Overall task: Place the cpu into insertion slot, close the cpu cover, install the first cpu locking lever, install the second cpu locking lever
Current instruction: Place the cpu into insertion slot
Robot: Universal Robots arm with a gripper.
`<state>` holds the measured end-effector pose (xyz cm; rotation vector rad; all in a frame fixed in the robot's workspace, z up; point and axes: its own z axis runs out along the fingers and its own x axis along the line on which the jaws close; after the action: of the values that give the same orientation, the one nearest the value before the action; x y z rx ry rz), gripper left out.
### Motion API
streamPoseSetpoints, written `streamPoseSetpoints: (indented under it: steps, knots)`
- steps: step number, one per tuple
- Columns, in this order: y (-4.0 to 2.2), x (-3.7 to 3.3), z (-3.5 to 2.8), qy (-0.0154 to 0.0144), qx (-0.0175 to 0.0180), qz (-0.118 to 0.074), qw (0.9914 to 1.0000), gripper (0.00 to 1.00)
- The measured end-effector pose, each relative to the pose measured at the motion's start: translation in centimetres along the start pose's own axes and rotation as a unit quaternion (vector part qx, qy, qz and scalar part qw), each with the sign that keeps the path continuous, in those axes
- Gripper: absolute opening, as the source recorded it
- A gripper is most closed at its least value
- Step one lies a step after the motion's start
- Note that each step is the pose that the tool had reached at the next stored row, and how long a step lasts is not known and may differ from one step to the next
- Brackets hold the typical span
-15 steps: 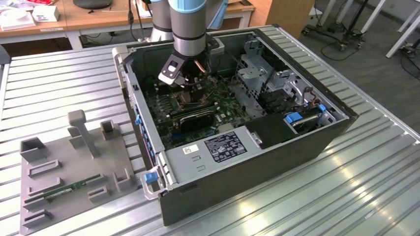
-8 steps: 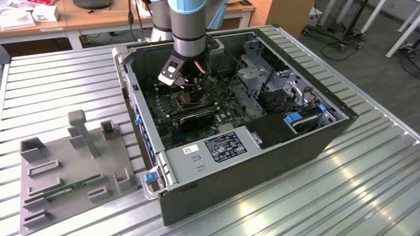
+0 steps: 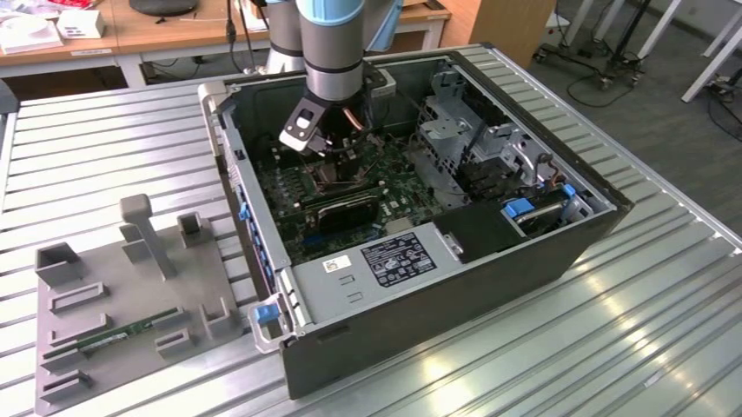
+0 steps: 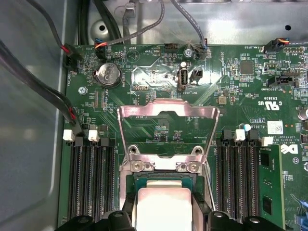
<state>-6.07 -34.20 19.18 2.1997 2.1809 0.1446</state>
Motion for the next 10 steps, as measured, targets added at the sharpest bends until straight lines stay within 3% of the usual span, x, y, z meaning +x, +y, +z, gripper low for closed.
streamPoseSetpoints:
  steps: [10]
  knots:
    - [0.00, 0.00, 0.05, 0.0002, -0.0001, 0.000, 1.00000, 0.54]
